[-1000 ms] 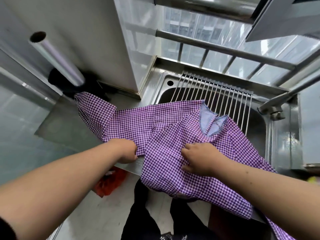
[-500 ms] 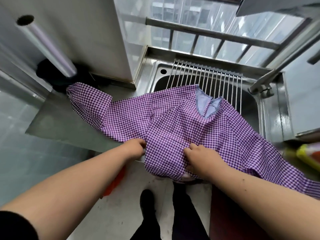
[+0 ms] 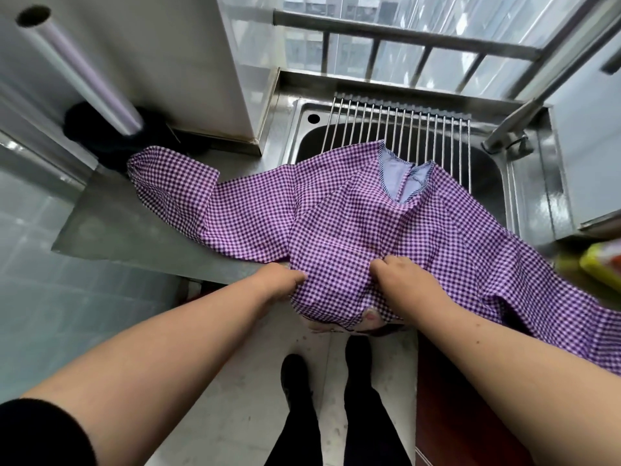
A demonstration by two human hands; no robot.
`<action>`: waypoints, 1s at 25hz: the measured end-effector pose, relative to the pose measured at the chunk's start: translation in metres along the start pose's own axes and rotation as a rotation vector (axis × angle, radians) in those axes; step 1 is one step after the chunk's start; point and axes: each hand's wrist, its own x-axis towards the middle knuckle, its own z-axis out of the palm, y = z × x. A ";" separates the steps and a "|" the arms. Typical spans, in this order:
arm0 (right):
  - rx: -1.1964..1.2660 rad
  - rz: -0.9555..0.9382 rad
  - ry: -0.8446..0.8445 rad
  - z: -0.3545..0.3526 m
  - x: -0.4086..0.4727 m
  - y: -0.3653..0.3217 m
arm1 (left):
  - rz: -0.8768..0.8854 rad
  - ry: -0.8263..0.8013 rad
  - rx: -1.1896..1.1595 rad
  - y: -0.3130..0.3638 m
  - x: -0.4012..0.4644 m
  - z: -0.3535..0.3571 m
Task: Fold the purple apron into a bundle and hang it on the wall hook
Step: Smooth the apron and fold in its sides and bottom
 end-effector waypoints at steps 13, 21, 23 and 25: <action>0.067 0.058 0.036 0.005 0.003 0.003 | 0.087 -0.428 -0.506 0.008 -0.028 0.004; 0.074 0.054 -0.020 0.002 0.006 0.010 | 0.182 0.056 0.126 -0.002 -0.029 -0.045; 0.079 0.049 -0.012 0.001 0.006 0.011 | 0.243 0.074 0.081 -0.006 -0.037 -0.056; 0.088 0.042 -0.012 0.001 0.006 0.011 | 0.299 0.079 -0.003 -0.007 -0.042 -0.060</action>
